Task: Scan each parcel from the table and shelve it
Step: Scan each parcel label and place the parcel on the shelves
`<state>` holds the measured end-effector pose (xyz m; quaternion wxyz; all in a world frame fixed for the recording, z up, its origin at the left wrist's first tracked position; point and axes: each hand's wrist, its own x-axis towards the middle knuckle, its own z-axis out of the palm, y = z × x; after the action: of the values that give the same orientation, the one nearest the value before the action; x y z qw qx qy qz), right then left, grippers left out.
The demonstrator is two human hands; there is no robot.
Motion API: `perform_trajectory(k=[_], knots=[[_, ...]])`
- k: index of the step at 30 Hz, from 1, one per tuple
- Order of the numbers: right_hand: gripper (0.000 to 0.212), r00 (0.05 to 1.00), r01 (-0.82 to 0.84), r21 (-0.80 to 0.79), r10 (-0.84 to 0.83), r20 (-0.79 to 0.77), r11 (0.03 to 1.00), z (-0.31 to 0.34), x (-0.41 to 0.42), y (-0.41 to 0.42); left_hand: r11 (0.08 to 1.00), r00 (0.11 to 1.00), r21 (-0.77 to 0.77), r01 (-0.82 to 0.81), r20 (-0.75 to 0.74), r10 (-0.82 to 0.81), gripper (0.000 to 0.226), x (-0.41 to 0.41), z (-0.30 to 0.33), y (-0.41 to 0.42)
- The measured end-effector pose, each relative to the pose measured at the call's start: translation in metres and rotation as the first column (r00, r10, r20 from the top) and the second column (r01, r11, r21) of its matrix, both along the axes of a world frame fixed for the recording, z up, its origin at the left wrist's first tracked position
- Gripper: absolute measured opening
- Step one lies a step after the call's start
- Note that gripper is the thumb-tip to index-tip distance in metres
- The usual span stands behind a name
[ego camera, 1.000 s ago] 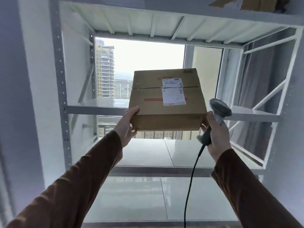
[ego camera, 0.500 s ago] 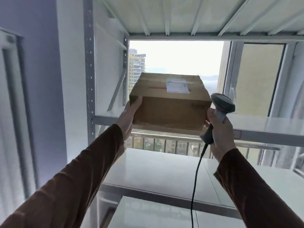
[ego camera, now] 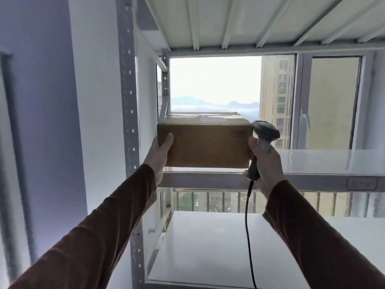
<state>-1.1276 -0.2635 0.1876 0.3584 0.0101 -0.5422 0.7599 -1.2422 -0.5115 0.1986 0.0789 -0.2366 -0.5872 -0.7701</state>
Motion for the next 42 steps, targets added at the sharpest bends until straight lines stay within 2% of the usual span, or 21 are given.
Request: perform_trajectory(k=[9,13,15,25,28,30,32,34,37,39,42], knots=[[0.022,0.994,-0.019,-0.034,0.022,0.106,0.999,0.022,-0.079,-0.046,0.992,0.987,-0.007,-0.123,0.099,0.123,0.054,-0.096,0.002,-0.028],[0.047,0.989,-0.040,-0.074,0.050,0.139,0.996,0.028,-0.109,-0.045,0.989,0.981,0.043,-0.143,0.135,0.136,0.052,-0.118,0.000,-0.022],[0.051,0.984,-0.049,-0.106,0.066,0.163,0.993,0.030,-0.123,-0.042,0.986,0.977,0.055,-0.160,0.153,0.150,0.053,-0.127,-0.001,-0.018],[0.040,0.957,-0.059,-0.100,0.085,0.279,0.993,0.026,-0.148,-0.033,0.980,0.971,-0.027,-0.197,0.129,0.199,0.043,-0.148,-0.006,-0.014],[0.038,0.957,-0.066,-0.099,0.091,0.275,0.993,0.027,-0.147,-0.034,0.978,0.969,-0.052,-0.202,0.134,0.207,0.052,-0.148,-0.007,-0.014],[0.037,0.959,-0.063,-0.111,0.091,0.268,0.992,0.028,-0.141,-0.036,0.968,0.961,-0.079,-0.239,0.124,0.248,0.067,-0.145,-0.006,-0.014],[0.042,0.960,-0.014,-0.081,0.036,0.277,0.997,0.028,-0.134,-0.039,0.929,0.936,-0.155,-0.336,0.049,0.347,0.083,-0.136,-0.004,-0.013],[0.049,0.963,0.044,-0.030,-0.035,0.265,0.999,0.026,-0.126,-0.040,0.880,0.903,-0.202,-0.429,-0.109,0.415,0.089,-0.122,0.000,-0.010],[0.030,0.965,0.147,0.018,-0.148,0.217,0.989,0.024,-0.107,-0.043,0.838,0.832,-0.197,-0.509,-0.361,0.421,0.089,-0.095,0.008,0.002],[0.026,0.962,0.204,0.047,-0.210,0.177,0.978,0.021,-0.086,-0.043,0.861,0.806,-0.174,-0.478,-0.476,0.351,0.086,-0.074,0.012,0.018],[0.017,0.951,0.280,0.103,-0.290,0.104,0.955,0.011,-0.050,-0.037,0.944,0.832,-0.161,-0.287,-0.531,0.162,0.079,-0.040,0.007,0.051]])
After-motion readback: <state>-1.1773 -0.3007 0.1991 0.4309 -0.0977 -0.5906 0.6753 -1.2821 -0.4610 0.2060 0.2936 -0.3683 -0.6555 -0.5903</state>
